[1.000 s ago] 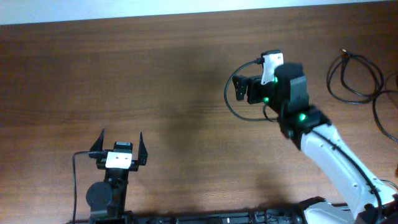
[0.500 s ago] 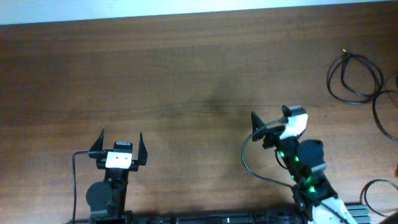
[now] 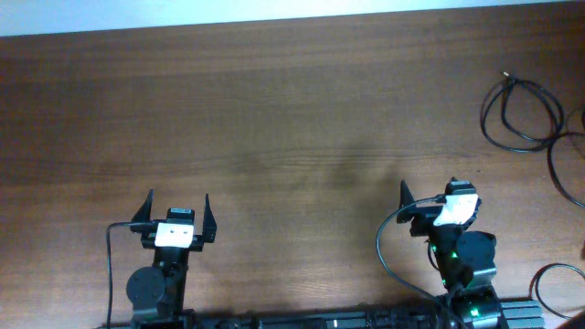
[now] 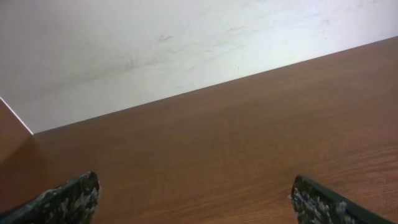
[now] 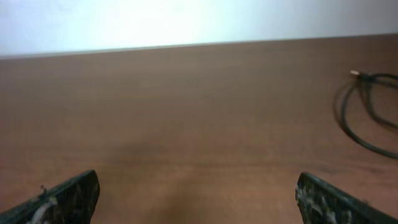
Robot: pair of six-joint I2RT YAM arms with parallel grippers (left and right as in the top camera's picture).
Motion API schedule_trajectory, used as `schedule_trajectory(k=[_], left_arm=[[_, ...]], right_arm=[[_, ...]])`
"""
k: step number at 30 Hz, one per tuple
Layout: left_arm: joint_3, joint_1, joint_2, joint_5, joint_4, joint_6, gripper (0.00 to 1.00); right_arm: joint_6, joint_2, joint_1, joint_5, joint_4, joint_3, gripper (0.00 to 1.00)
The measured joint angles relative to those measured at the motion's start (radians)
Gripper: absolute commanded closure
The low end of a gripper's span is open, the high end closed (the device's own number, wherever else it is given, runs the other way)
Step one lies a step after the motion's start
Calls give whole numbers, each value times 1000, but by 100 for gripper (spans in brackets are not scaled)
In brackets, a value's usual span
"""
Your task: Untangle cables
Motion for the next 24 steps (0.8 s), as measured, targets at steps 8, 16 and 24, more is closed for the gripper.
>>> schedule_trajectory(k=[8,16,24], left_arm=[[0,0,0,0,0,0,1],[0,0,0,0,0,0,1],[0,0,0,0,0,0,1]], right_arm=[[-150,-174,-9,-26,-11,0,1],[-165,-174,-9,-26,-11,0,1],[-165,-174,-9,-27,-11,0,1]])
